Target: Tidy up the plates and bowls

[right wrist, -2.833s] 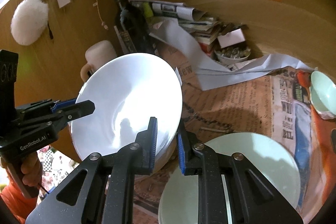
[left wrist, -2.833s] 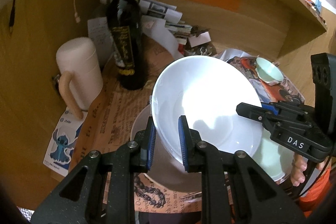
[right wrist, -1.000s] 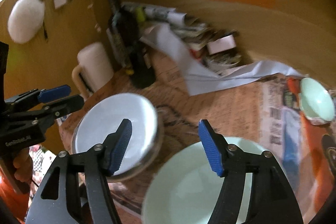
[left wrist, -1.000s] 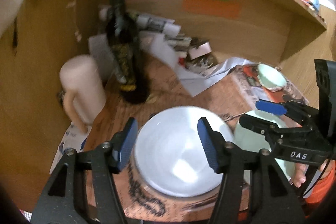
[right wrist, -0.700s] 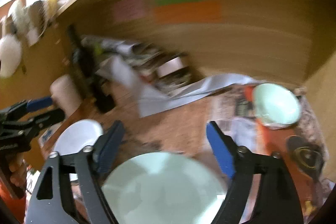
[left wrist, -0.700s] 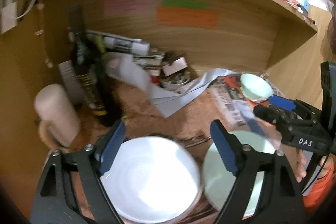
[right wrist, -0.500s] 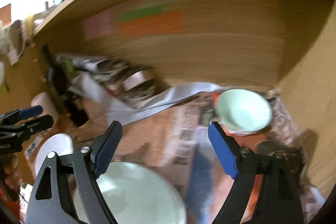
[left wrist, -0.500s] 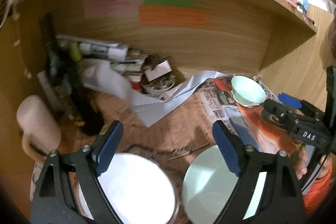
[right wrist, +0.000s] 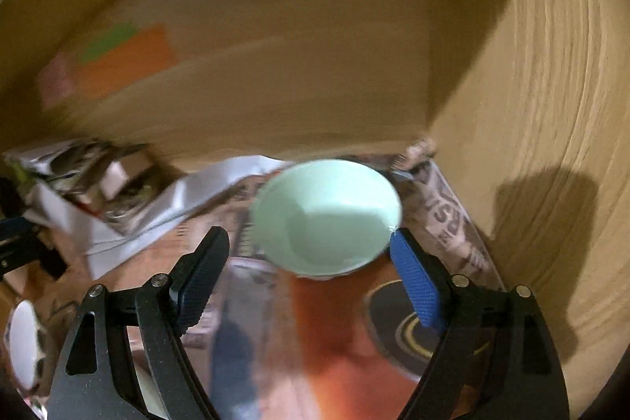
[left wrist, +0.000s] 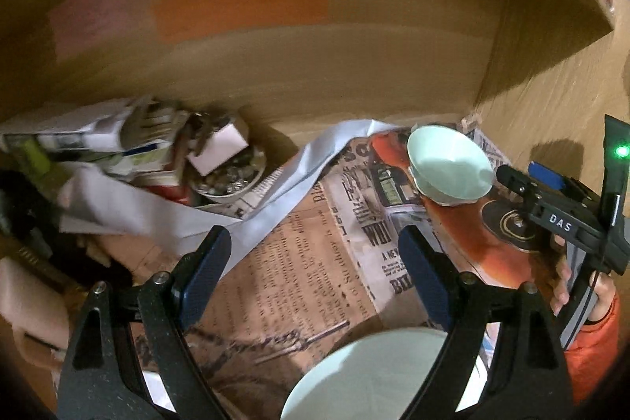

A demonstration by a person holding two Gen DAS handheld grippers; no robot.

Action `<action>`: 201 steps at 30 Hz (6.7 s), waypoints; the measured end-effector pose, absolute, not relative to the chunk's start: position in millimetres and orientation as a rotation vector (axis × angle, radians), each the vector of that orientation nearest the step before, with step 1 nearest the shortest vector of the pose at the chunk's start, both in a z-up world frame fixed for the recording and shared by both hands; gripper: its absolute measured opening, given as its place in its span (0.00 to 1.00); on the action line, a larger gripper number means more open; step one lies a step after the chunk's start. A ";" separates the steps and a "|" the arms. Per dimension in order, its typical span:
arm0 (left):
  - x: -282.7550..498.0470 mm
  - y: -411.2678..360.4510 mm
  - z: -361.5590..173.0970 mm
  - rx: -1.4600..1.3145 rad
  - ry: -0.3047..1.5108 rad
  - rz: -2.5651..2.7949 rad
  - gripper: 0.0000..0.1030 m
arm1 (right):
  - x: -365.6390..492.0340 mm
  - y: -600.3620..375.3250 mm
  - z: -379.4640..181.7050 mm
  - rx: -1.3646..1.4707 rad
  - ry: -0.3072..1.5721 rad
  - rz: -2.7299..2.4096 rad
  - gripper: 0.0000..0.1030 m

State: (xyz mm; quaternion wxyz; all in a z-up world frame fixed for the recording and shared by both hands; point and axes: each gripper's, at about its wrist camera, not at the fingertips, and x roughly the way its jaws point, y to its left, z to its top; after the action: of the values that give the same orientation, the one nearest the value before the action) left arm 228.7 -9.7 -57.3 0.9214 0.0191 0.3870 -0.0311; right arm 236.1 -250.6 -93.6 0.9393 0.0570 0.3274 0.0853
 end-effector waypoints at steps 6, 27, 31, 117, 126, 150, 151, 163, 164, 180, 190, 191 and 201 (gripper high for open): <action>270.8 -23.4 -78.0 0.082 0.887 -0.071 0.85 | 270.6 -275.4 -125.4 0.222 0.785 0.125 0.72; 341.8 -54.7 -119.7 0.126 1.021 -0.120 0.85 | 291.1 -266.0 -164.7 0.180 0.909 0.226 0.25; 348.2 -58.6 -125.8 0.138 1.021 -0.115 0.85 | 284.2 -247.9 -164.2 0.135 0.918 0.309 0.23; 79.7 68.5 -57.9 -0.022 0.690 0.048 0.16 | 99.5 -90.7 -71.5 0.013 0.659 0.714 0.21; 49.0 88.0 -61.6 -0.046 0.676 0.103 0.16 | 84.1 -64.5 -78.8 0.000 0.679 0.771 0.21; 23.9 141.7 -110.7 -0.142 0.747 0.192 0.16 | 77.8 0.7 -125.5 -0.067 0.819 0.857 0.21; 24.0 142.7 -112.5 -0.145 0.752 0.191 0.16 | 77.1 1.5 -126.0 -0.074 0.817 0.854 0.21; 23.0 145.6 -127.5 -0.134 0.781 0.216 0.16 | 72.8 9.4 -128.6 -0.149 0.783 0.824 0.24; 23.0 144.8 -127.8 -0.124 0.781 0.223 0.16 | 72.2 10.4 -128.1 -0.160 0.775 0.820 0.24; 8.8 148.9 -111.2 -0.117 0.706 0.242 0.63 | 75.2 2.0 -120.8 -0.157 0.745 0.804 0.53; 8.0 152.6 -137.3 -0.226 0.816 0.175 0.65 | 83.6 6.2 -135.4 -0.143 0.861 0.843 0.53; 8.2 152.4 -139.4 -0.234 0.825 0.171 0.65 | 84.5 6.6 -136.6 -0.140 0.870 0.845 0.53; 15.0 155.3 -151.7 -0.280 0.842 0.107 0.54 | 90.4 21.5 -146.7 -0.170 0.928 0.854 0.46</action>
State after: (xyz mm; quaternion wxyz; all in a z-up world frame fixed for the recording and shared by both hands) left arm 15.0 155.3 -151.7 0.9017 -0.1352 0.4073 0.0519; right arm 90.4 21.5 -146.7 0.8045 -0.0792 0.4332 0.3986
